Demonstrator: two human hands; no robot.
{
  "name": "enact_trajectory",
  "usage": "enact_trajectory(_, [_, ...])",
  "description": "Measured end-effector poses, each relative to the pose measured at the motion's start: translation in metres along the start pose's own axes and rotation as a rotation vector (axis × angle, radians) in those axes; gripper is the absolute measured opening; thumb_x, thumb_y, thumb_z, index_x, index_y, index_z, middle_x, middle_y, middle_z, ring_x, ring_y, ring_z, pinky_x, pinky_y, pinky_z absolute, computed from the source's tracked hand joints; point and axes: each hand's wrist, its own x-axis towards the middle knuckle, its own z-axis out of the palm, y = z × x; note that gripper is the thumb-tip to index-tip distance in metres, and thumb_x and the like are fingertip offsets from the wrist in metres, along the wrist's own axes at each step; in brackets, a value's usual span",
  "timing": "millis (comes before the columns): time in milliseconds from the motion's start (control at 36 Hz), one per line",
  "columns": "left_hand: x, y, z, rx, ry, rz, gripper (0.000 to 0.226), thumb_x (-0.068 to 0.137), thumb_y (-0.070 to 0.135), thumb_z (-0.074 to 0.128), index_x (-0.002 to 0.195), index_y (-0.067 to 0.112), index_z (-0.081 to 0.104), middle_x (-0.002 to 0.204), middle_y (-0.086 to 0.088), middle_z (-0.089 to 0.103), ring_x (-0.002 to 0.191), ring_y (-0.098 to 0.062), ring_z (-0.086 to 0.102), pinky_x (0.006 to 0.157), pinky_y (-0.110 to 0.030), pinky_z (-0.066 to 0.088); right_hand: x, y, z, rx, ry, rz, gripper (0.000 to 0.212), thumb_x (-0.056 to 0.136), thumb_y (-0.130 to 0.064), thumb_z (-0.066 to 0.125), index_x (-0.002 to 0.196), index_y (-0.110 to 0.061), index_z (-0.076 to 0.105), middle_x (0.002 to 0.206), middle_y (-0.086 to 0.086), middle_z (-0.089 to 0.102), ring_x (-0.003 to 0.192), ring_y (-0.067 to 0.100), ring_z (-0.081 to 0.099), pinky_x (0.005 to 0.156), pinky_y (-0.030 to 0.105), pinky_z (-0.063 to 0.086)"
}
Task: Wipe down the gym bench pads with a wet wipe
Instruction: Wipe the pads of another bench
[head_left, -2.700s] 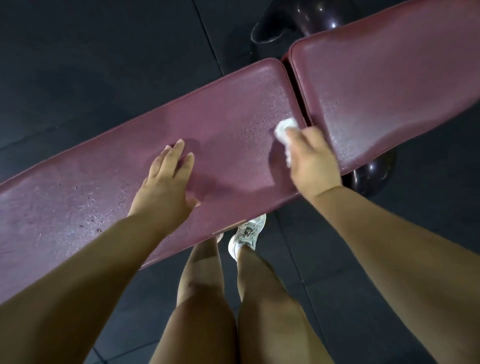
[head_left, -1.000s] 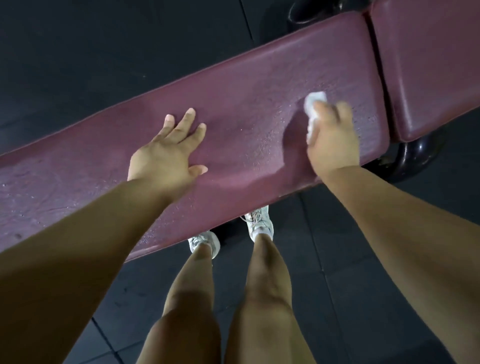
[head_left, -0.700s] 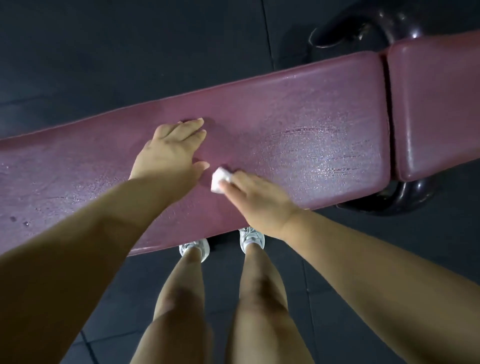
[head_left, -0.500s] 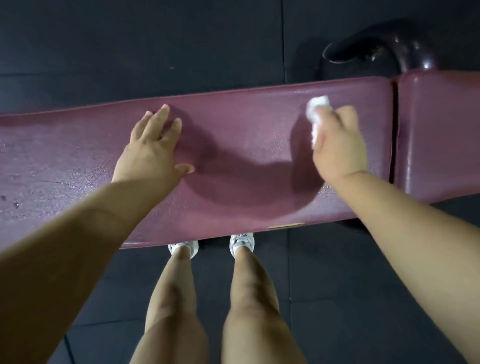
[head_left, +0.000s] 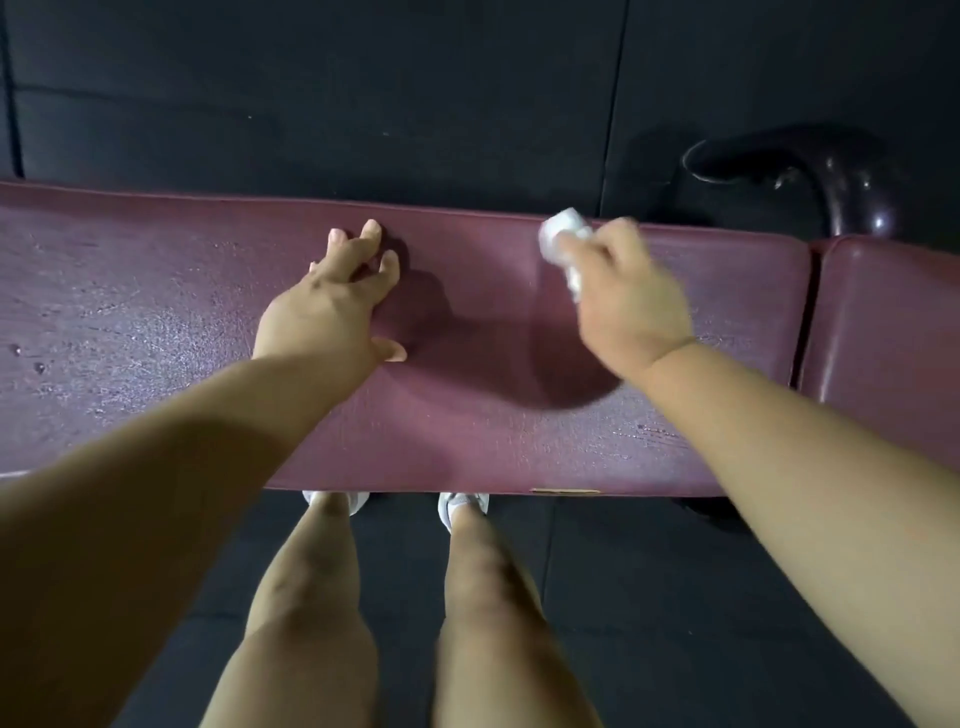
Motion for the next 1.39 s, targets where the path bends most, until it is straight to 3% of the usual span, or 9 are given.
enact_trajectory(194, [0.002, -0.004, -0.003, 0.010, -0.040, 0.037, 0.086, 0.080, 0.045, 0.069, 0.148, 0.038, 0.017, 0.156, 0.020, -0.005, 0.146, -0.013, 0.002, 0.097, -0.039, 0.043, 0.024, -0.020, 0.009, 0.021, 0.242, 0.470, 0.043, 0.087, -0.006, 0.041, 0.124, -0.019, 0.058, 0.125, 0.010, 0.043, 0.085, 0.031, 0.054, 0.074, 0.032, 0.042])
enact_trajectory(333, [0.000, -0.024, -0.011, -0.069, -0.021, 0.153, 0.074, 0.084, 0.036, 0.067, 0.147, 0.031, 0.027, 0.154, 0.025, 0.003, 0.142, 0.002, 0.003, 0.104, -0.031, 0.036, -0.002, -0.088, 0.049, 0.107, 0.016, -0.043, 0.044, 0.088, -0.013, 0.038, 0.130, -0.014, 0.053, 0.113, 0.009, 0.050, 0.085, 0.029, 0.055, 0.070, 0.035, 0.049])
enact_trajectory(444, [-0.004, -0.057, -0.023, -0.098, 0.110, 0.191, 0.067, 0.081, 0.024, 0.072, 0.141, 0.018, 0.043, 0.153, 0.007, 0.026, 0.142, -0.015, 0.018, 0.111, -0.035, 0.026, -0.004, -0.087, 0.041, -0.033, -0.141, -0.333, 0.043, 0.087, -0.014, 0.033, 0.124, -0.011, 0.056, 0.099, 0.012, 0.052, 0.070, 0.033, 0.052, 0.053, 0.034, 0.042])
enact_trajectory(556, [-0.006, -0.091, -0.033, 0.027, 0.090, 0.117, 0.077, 0.078, 0.032, 0.074, 0.144, 0.018, 0.037, 0.156, -0.001, 0.015, 0.143, -0.023, 0.006, 0.113, -0.044, 0.025, 0.011, -0.070, 0.022, -0.119, 0.009, 0.113, 0.044, 0.090, -0.014, 0.032, 0.132, -0.015, 0.048, 0.120, 0.012, 0.046, 0.095, 0.031, 0.052, 0.076, 0.032, 0.038])
enact_trajectory(722, [-0.008, -0.118, -0.038, 0.023, 0.003, 0.162, 0.077, 0.083, 0.034, 0.068, 0.148, 0.030, 0.025, 0.157, 0.015, 0.002, 0.143, -0.010, -0.001, 0.111, -0.039, 0.028, 0.025, -0.130, 0.059, 0.132, 0.345, 0.672, 0.048, 0.081, -0.002, 0.043, 0.126, -0.013, 0.052, 0.121, 0.009, 0.044, 0.086, 0.021, 0.052, 0.072, 0.025, 0.040])
enact_trajectory(972, [-0.009, -0.138, -0.036, -0.006, -0.005, 0.271, 0.076, 0.083, 0.029, 0.070, 0.147, 0.023, 0.029, 0.158, 0.014, 0.003, 0.144, -0.010, -0.001, 0.114, -0.036, 0.023, 0.003, -0.167, 0.079, -0.063, -0.024, -0.331, 0.040, 0.077, -0.003, 0.048, 0.114, -0.004, 0.064, 0.090, 0.017, 0.058, 0.062, 0.033, 0.054, 0.050, 0.034, 0.044])
enact_trajectory(1222, [-0.008, -0.137, -0.028, 0.015, 0.012, 0.324, 0.074, 0.087, 0.024, 0.066, 0.148, 0.018, 0.026, 0.159, 0.008, 0.001, 0.145, -0.017, -0.003, 0.116, -0.030, 0.014, -0.003, -0.155, 0.080, 0.080, 0.401, 0.755, 0.046, 0.084, -0.004, 0.042, 0.129, -0.012, 0.053, 0.120, 0.012, 0.046, 0.093, 0.028, 0.054, 0.076, 0.030, 0.045])
enact_trajectory(1278, [-0.010, -0.136, -0.026, -0.002, 0.016, 0.319, 0.072, 0.088, 0.023, 0.064, 0.149, 0.017, 0.025, 0.159, 0.007, 0.000, 0.146, -0.017, -0.004, 0.116, -0.029, 0.010, -0.014, -0.195, 0.104, 0.184, 0.384, 0.647, 0.049, 0.080, -0.005, 0.044, 0.128, -0.009, 0.055, 0.113, 0.014, 0.051, 0.086, 0.029, 0.057, 0.073, 0.035, 0.049])
enact_trajectory(1389, [-0.013, -0.135, -0.029, 0.010, -0.006, 0.316, 0.072, 0.089, 0.027, 0.061, 0.149, 0.016, 0.022, 0.159, 0.008, -0.003, 0.145, -0.014, -0.008, 0.116, -0.030, 0.009, -0.052, -0.240, 0.127, 0.109, 0.127, -0.030, 0.038, 0.077, -0.008, 0.051, 0.111, -0.003, 0.067, 0.090, 0.014, 0.061, 0.062, 0.029, 0.058, 0.049, 0.029, 0.047])
